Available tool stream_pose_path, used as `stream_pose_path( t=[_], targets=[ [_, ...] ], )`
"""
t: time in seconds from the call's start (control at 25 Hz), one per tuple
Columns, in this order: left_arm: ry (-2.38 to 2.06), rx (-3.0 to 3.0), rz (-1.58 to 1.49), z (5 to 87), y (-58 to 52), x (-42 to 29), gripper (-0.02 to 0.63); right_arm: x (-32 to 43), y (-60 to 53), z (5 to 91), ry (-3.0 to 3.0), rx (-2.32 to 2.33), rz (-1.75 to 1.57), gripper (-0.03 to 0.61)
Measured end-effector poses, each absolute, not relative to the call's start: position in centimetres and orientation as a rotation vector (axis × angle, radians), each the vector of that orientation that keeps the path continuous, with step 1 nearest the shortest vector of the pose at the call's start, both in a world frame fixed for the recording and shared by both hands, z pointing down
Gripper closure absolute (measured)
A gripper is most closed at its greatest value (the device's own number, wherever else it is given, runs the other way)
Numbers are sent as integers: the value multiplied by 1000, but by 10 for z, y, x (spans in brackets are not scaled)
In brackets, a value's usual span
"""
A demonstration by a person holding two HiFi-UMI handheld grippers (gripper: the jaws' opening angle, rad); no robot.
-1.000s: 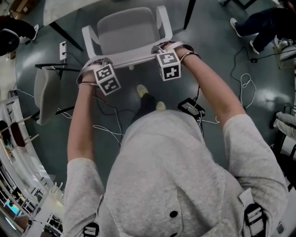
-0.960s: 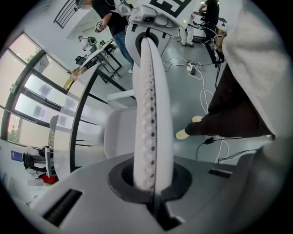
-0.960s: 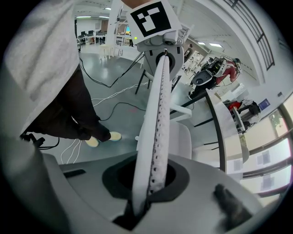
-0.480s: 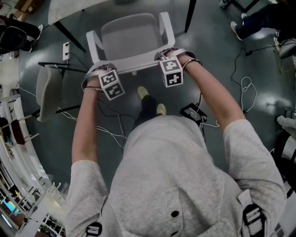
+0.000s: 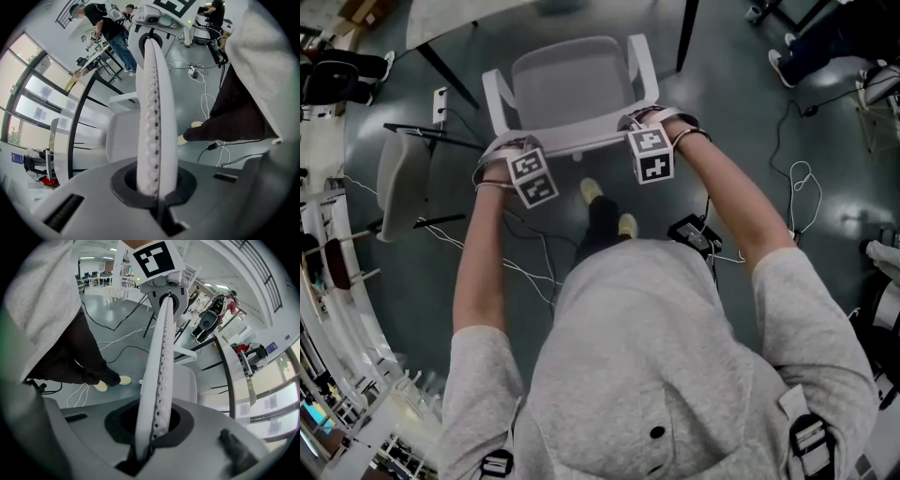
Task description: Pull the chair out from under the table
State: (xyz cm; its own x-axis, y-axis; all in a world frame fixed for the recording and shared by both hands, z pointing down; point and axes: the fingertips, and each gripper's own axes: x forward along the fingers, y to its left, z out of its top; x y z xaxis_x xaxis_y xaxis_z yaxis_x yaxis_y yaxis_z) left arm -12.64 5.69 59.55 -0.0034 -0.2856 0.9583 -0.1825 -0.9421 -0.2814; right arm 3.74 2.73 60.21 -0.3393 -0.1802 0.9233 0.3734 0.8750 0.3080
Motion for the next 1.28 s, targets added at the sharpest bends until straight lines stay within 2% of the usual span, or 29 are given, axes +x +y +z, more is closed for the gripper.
stream_pose_path(
  t=[1.28],
  targets=[
    [549, -2178, -2135, 599, 152, -81, 597, 82, 115, 606, -1834, -180, -599, 537]
  ],
)
